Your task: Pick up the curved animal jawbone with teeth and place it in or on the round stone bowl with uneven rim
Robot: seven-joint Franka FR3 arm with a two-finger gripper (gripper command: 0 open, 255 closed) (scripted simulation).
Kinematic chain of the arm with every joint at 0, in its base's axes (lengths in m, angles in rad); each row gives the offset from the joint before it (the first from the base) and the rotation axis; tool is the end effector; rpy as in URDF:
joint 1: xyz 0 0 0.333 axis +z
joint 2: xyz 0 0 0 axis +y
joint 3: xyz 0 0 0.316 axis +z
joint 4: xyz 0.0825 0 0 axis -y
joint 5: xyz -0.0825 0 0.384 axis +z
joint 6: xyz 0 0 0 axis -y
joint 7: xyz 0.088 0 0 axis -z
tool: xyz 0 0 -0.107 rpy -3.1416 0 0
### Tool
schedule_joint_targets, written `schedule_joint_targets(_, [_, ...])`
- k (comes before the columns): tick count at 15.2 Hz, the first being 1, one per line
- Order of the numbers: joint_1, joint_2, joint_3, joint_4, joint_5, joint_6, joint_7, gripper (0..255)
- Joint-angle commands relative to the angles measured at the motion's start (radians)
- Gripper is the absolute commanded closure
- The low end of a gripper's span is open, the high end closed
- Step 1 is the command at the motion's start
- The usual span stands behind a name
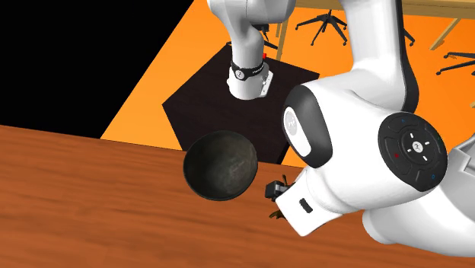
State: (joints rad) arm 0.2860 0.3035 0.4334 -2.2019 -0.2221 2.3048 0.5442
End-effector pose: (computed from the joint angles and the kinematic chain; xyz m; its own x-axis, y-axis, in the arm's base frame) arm 0.4045 0.3511 0.2423 0.9392 0.3162 -0.1335 0.3297 -0.9393 0.0949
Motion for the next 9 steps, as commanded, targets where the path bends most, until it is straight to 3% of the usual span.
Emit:
schedule_joint_targets(1, [0.0, 0.0, 0.0, 0.0, 0.0, 0.0, 0.0, 0])
schedule_joint_targets(2, [0.0, 0.0, 0.0, 0.0, 0.0, 0.0, 0.0, 0])
schedule_joint_targets(3, [0.0, 0.0, 0.0, 0.0, 0.0, 0.0, 0.0, 255])
schedule_joint_targets(9, [0.001, 0.0, 0.0, 0.0, 0.0, 0.0, 0.001, 255])
